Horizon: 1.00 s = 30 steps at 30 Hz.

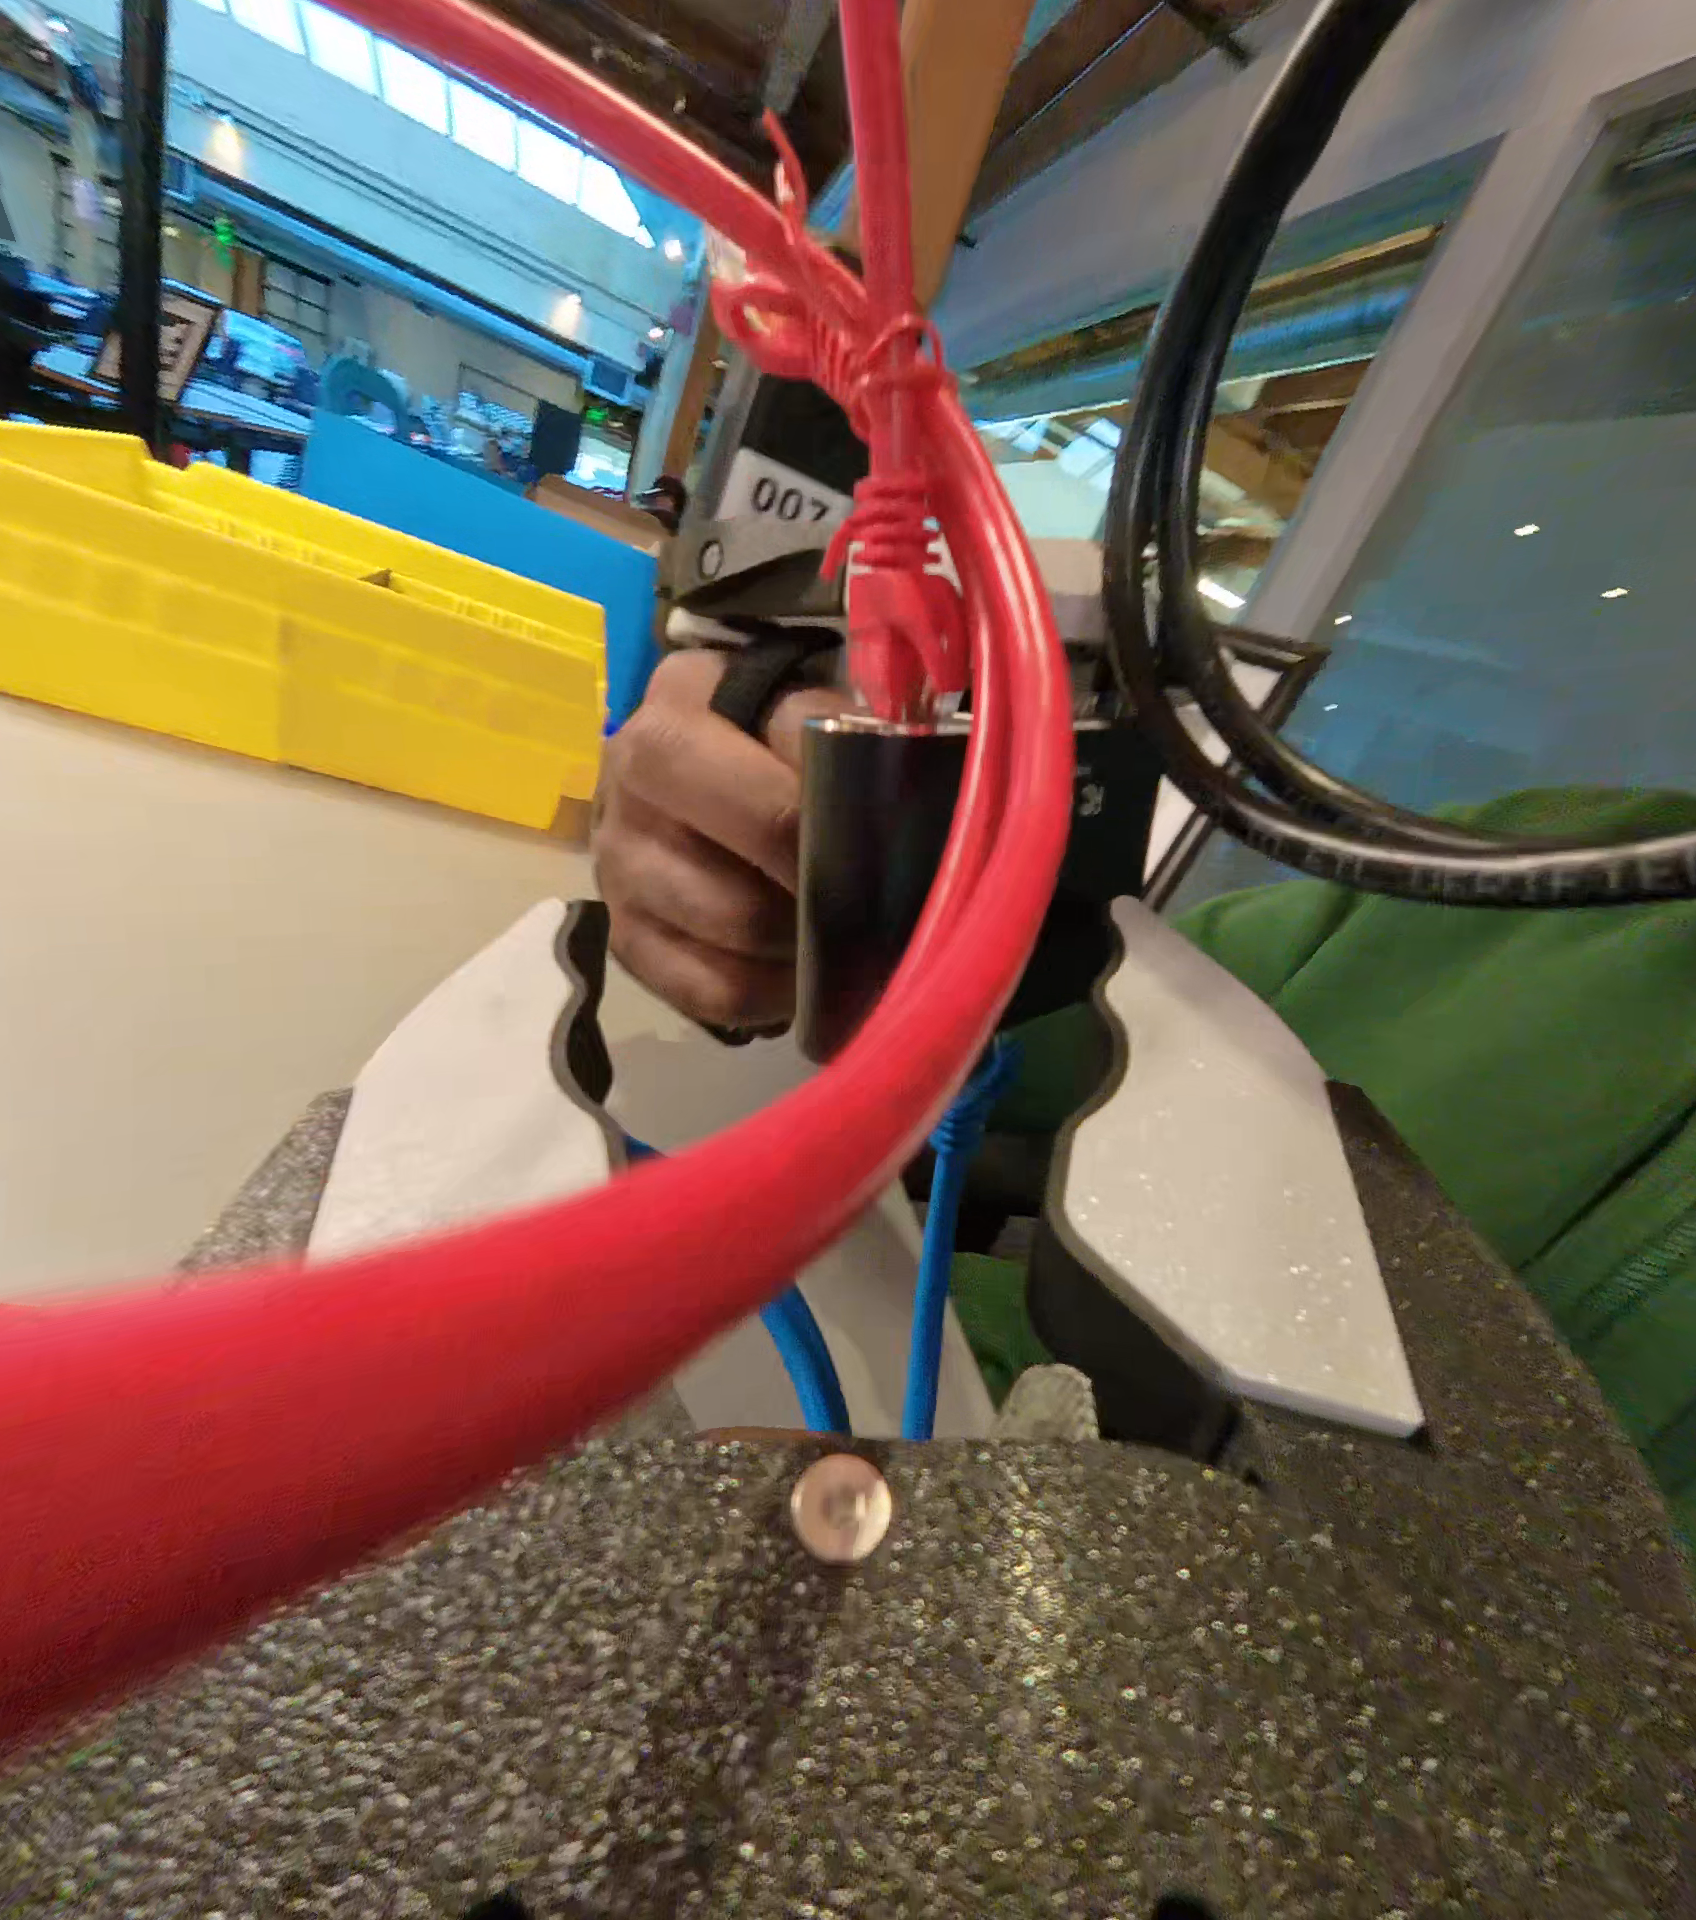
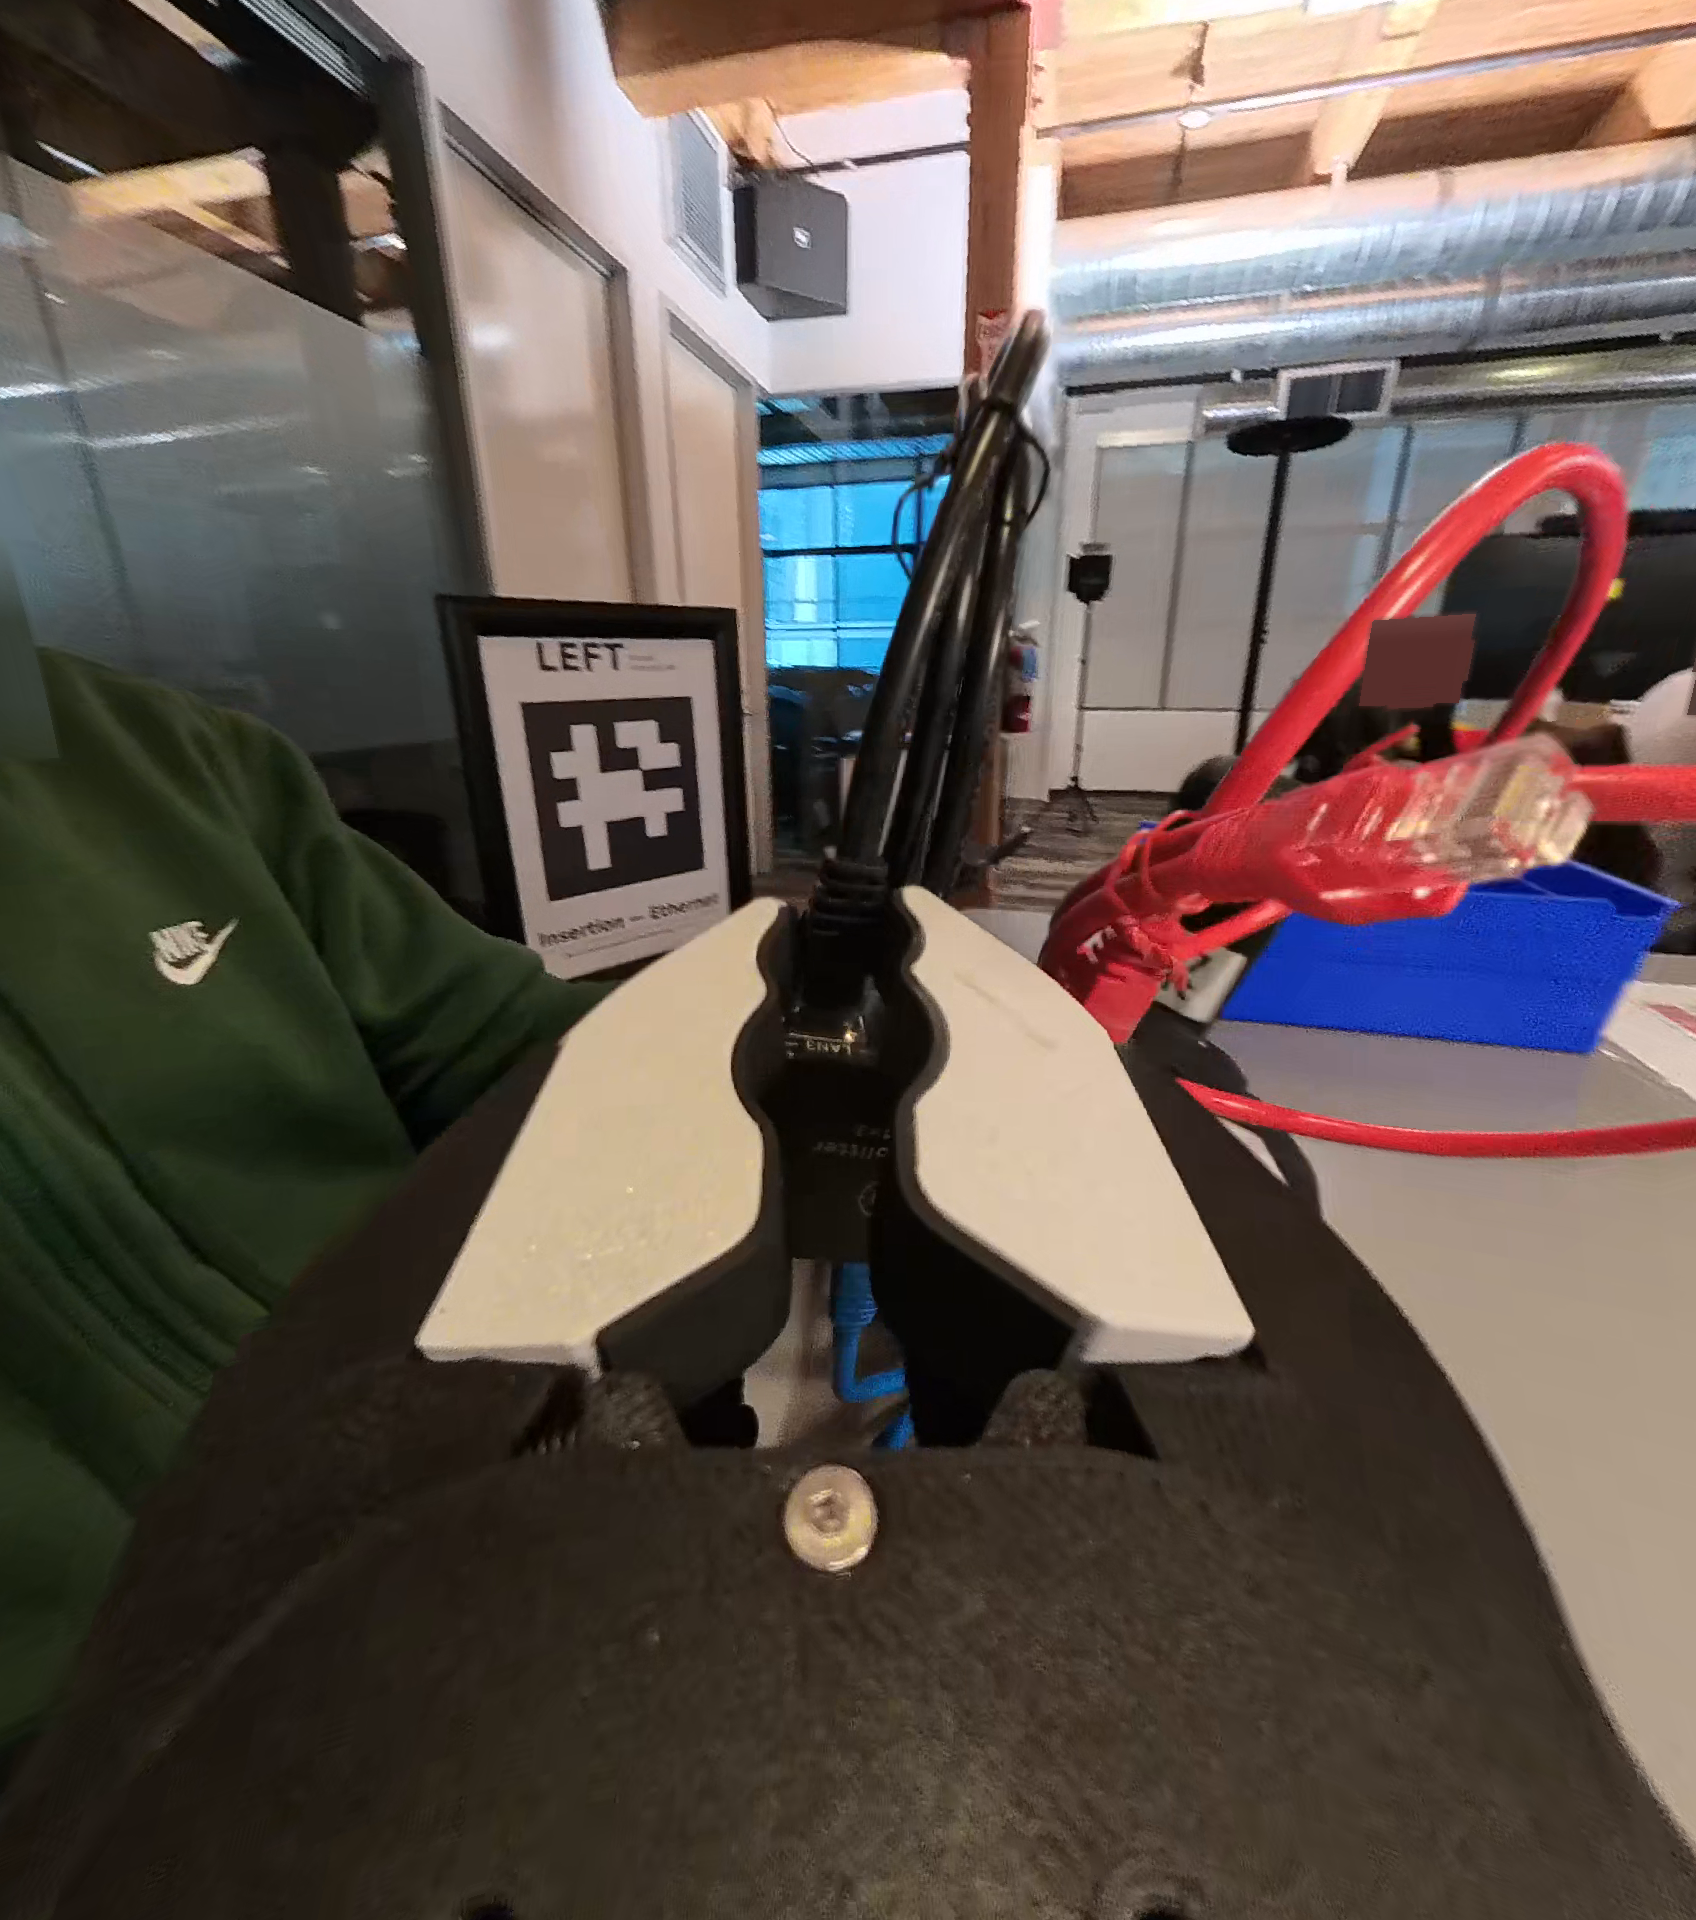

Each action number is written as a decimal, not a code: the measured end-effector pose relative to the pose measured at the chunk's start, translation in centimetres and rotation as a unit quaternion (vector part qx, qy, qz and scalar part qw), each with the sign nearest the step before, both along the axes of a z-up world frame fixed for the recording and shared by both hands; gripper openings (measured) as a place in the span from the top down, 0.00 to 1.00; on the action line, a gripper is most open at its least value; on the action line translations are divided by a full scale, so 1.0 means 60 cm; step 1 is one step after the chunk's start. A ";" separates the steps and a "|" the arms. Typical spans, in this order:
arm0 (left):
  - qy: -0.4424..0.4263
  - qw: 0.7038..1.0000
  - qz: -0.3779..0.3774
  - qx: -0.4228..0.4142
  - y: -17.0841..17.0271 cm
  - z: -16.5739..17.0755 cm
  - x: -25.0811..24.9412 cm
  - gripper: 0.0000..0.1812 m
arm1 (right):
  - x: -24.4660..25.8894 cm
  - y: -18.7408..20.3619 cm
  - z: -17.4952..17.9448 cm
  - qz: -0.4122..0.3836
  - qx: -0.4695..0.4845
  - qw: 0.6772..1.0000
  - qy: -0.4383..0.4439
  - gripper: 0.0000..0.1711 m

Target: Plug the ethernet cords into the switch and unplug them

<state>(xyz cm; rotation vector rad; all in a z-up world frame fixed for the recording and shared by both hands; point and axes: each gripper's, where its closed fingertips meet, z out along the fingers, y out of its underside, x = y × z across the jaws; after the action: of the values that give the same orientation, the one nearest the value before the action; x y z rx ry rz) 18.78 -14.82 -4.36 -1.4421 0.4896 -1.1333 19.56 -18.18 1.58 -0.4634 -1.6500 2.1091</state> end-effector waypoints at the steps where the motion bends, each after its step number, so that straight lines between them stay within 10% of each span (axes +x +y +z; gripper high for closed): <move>1: -0.012 1.000 -0.014 0.001 -0.007 0.005 0.003 0.51 | 0.001 -0.005 0.000 0.010 -0.003 1.000 0.004 0.91; 6: -0.013 0.997 -0.065 0.031 -0.043 0.011 0.024 0.62 | 0.005 -0.024 -0.005 0.038 0.006 0.999 0.015 0.91; 14: 0.090 0.986 0.123 0.064 -0.009 -0.007 -0.037 0.80 | -0.030 0.048 -0.032 -0.155 0.041 0.987 0.006 0.89; 19: 0.322 0.899 0.264 0.135 0.008 -0.017 -0.083 0.84 | -0.034 0.102 -0.055 -0.298 0.095 0.949 0.029 0.91; 23: 0.543 0.743 0.325 0.218 0.035 -0.020 -0.142 0.83 | -0.030 0.143 -0.061 -0.387 0.121 0.913 0.046 0.90; 30: 0.527 0.720 0.369 0.258 0.017 -0.063 -0.116 0.84 | -0.042 0.181 -0.135 -0.486 0.294 0.823 0.017 0.91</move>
<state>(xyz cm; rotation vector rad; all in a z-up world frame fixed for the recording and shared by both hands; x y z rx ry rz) 11.82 -13.83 -8.16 -1.4271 0.8085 0.5577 17.07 -7.33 -6.51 -0.8133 -1.4544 0.8117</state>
